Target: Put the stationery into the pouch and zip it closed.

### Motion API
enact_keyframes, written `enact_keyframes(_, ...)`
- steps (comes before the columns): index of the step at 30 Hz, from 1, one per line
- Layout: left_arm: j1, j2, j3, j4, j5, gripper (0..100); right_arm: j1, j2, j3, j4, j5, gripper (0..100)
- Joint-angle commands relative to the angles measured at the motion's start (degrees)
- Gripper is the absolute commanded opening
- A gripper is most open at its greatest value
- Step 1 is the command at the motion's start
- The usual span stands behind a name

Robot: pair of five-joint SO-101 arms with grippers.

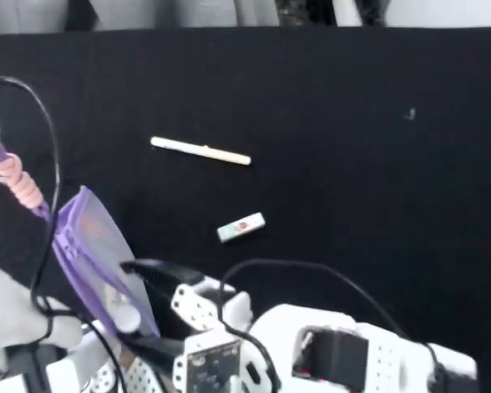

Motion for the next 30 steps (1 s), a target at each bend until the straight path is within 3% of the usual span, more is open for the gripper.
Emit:
enact_keyframes(1, -0.13, -0.26, -0.48, -0.18, 0.44, 3, 4.04, -0.31, -0.04, -5.63, 3.87, 29.3)
enact_keyframes(10, -0.04, -0.26, -0.48, -0.09, 0.53, 3, 12.57, 1.36, -0.22, -15.56, 3.87, 29.3)
enact_keyframes(17, -0.04, -2.90, -0.22, 0.62, 3.52, 3, 13.19, 18.07, -4.44, -21.10, 3.87, 29.3)
enact_keyframes(23, -0.48, -7.30, 0.13, 0.70, 3.43, 3, 13.27, 22.64, -6.73, -20.92, 3.87, 29.3)
enact_keyframes(30, -0.48, -7.74, 0.13, 0.70, 3.25, 3, 13.27, 7.52, -9.63, -9.58, 3.87, 29.3)
